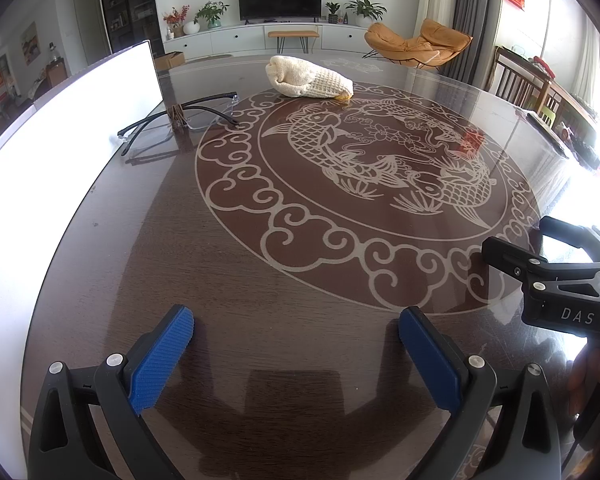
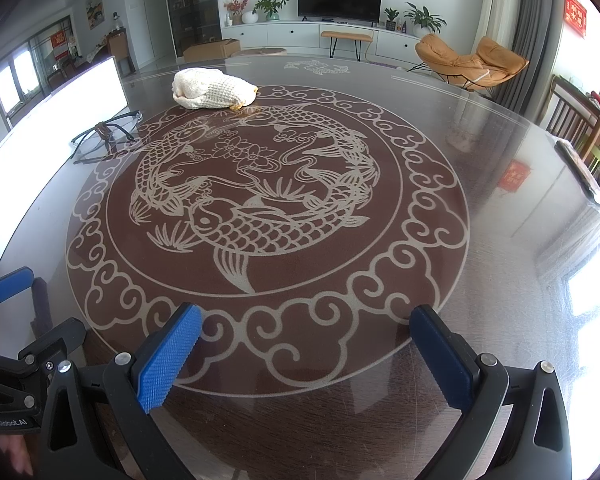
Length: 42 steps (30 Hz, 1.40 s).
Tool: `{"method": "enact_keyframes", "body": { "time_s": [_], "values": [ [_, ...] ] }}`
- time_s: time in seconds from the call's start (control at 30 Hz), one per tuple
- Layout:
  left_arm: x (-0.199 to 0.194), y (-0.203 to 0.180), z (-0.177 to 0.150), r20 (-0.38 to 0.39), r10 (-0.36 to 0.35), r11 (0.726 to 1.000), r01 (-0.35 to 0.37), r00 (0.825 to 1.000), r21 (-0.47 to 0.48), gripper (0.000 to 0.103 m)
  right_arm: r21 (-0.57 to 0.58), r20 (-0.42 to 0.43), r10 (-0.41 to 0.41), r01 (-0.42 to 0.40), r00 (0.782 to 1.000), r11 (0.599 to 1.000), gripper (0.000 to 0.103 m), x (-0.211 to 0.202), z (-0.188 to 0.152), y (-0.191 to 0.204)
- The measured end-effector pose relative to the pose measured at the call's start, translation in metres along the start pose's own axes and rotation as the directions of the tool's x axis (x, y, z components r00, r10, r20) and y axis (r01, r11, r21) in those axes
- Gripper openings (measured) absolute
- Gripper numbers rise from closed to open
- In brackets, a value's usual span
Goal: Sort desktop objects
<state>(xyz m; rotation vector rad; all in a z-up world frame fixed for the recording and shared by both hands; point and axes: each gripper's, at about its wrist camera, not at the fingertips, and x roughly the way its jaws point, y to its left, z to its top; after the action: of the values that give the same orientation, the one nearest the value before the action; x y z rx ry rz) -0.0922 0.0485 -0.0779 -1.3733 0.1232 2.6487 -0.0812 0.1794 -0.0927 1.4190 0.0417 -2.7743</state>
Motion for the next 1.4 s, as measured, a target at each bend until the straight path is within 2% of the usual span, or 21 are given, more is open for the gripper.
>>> {"method": "enact_keyframes", "body": {
  "time_s": [1.4],
  "values": [
    [0.0003, 0.0, 0.0003, 0.0, 0.0, 1.0, 0.0, 1.0, 0.0, 0.103, 0.0, 0.0, 0.001, -0.001, 1.0, 1.0, 0.103, -0.002, 0.0001, -0.0001]
  ]
}}
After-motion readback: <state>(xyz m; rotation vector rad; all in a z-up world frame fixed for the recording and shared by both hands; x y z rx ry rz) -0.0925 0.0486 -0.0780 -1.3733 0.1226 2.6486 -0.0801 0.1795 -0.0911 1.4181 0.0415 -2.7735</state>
